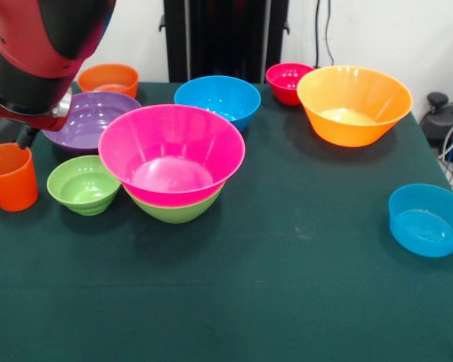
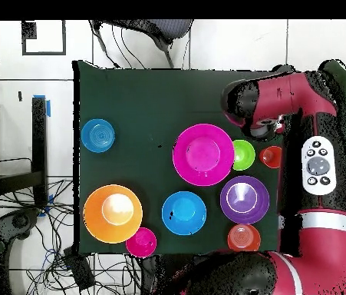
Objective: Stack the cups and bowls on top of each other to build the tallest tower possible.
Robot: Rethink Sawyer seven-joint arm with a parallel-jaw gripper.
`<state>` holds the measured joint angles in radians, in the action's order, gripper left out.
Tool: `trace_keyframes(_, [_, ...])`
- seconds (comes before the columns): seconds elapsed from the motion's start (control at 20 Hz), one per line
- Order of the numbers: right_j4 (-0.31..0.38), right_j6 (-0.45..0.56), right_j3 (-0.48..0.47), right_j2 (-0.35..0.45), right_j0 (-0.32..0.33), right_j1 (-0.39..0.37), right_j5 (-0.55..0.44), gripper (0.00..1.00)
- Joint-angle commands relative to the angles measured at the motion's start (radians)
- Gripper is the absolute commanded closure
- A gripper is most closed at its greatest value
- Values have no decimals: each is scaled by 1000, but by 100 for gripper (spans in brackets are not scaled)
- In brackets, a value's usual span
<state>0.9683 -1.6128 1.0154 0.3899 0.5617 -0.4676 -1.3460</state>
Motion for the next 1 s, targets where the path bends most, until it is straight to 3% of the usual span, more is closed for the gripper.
trace_keyframes(0.05, [-85,145,56,0,14,73,-93,0])
trace_keyframes(0.3, [-177,107,92,-8,29,69,-99,0])
trace_keyframes(0.5, [-211,98,104,-21,32,75,-82,0])
trace_keyframes(0.75, [-205,111,122,-39,35,84,-12,0])
trace_keyframes(1.0, [-149,135,135,-64,29,89,46,0])
